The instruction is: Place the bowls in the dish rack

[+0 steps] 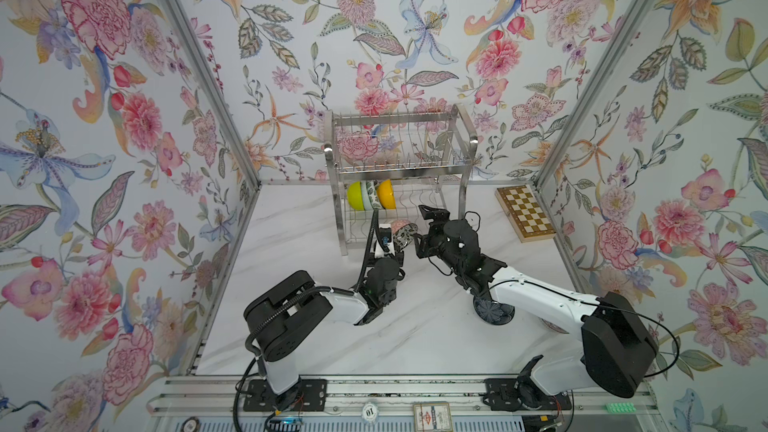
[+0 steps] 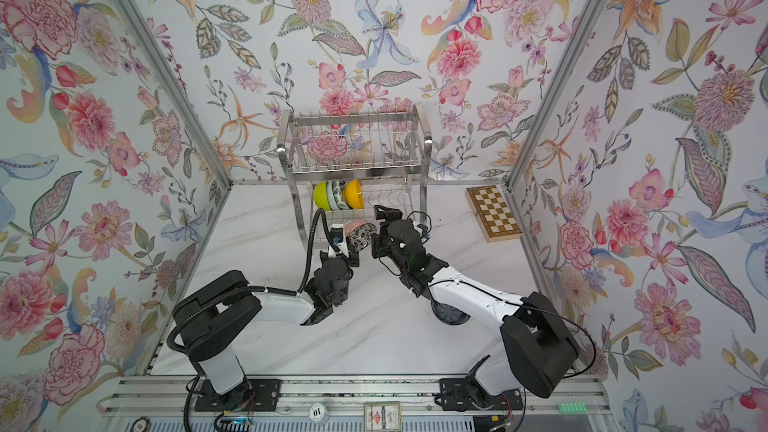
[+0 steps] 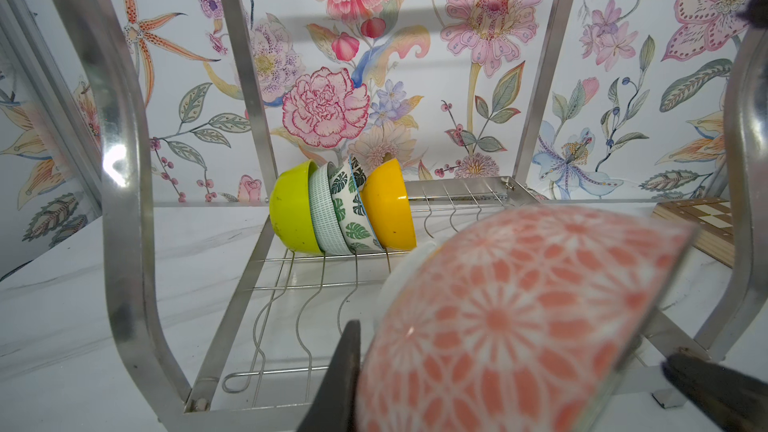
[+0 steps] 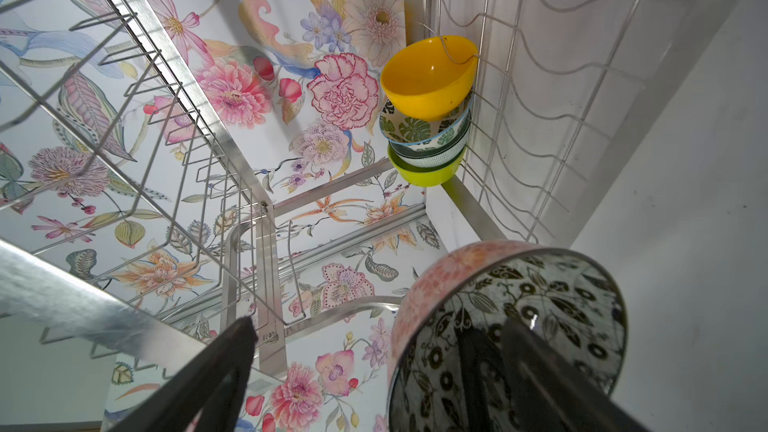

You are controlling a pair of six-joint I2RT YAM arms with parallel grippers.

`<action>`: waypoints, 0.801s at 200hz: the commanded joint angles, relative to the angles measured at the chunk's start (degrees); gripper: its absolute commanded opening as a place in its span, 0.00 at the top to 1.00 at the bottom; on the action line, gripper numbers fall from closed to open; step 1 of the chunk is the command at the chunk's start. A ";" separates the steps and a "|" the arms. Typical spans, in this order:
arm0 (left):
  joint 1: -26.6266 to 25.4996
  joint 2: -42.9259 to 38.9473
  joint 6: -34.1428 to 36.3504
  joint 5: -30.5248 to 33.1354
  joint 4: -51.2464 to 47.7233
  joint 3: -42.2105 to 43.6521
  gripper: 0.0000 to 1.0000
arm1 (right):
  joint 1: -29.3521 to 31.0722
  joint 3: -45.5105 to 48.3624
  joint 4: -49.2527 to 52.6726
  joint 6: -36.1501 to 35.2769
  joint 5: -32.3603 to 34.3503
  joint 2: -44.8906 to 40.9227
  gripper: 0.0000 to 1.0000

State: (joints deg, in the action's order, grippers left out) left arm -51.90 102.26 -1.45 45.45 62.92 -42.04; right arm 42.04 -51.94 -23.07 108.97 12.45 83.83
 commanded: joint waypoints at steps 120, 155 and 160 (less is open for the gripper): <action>-0.40 -0.12 -1.36 -2.44 2.92 0.94 1.00 | 1.46 -7.47 -7.56 3.16 -5.96 9.40 0.76; -0.22 -1.00 -1.83 -2.22 2.36 1.70 1.00 | 1.55 -7.38 -8.20 2.22 -5.55 9.73 0.91; -0.21 -1.09 -2.03 -2.21 2.16 1.76 1.00 | 1.53 -7.23 -8.30 1.99 -5.48 9.76 0.93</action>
State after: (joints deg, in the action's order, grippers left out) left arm -51.64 102.87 -2.33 44.18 63.46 -40.95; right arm 43.48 -57.19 -27.40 111.57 6.39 93.27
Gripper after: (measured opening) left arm 0.181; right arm 0.109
